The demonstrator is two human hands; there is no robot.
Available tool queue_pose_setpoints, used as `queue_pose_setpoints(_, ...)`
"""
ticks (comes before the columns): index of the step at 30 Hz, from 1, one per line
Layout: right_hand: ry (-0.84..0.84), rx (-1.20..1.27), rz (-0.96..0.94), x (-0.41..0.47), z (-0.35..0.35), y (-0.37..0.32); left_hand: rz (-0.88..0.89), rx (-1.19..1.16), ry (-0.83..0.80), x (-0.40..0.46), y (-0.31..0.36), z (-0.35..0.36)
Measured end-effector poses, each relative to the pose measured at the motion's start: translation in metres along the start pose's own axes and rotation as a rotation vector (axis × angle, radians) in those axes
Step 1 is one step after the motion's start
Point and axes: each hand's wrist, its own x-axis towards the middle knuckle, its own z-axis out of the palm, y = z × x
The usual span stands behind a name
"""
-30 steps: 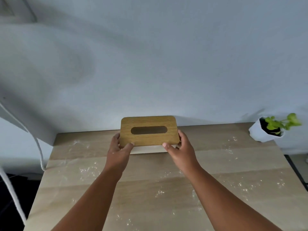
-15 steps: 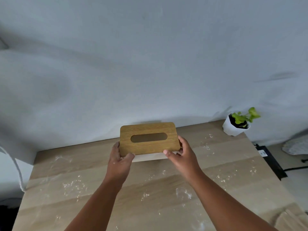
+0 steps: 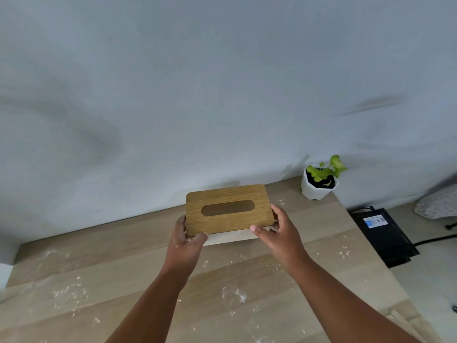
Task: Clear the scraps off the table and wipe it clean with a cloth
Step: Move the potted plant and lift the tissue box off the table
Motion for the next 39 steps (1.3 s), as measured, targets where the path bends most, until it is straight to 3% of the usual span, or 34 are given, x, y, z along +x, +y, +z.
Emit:
queue_pose_setpoints(19,-0.024,0.023,0.01,0.083,-0.102,0.034,-0.043,0.043,0.044,0.034,0.022,0.131)
queue_pose_setpoints(39,-0.055,0.036,-0.057,0.103,-0.111,0.042,-0.055,0.116,0.07,0.046,0.024,0.158)
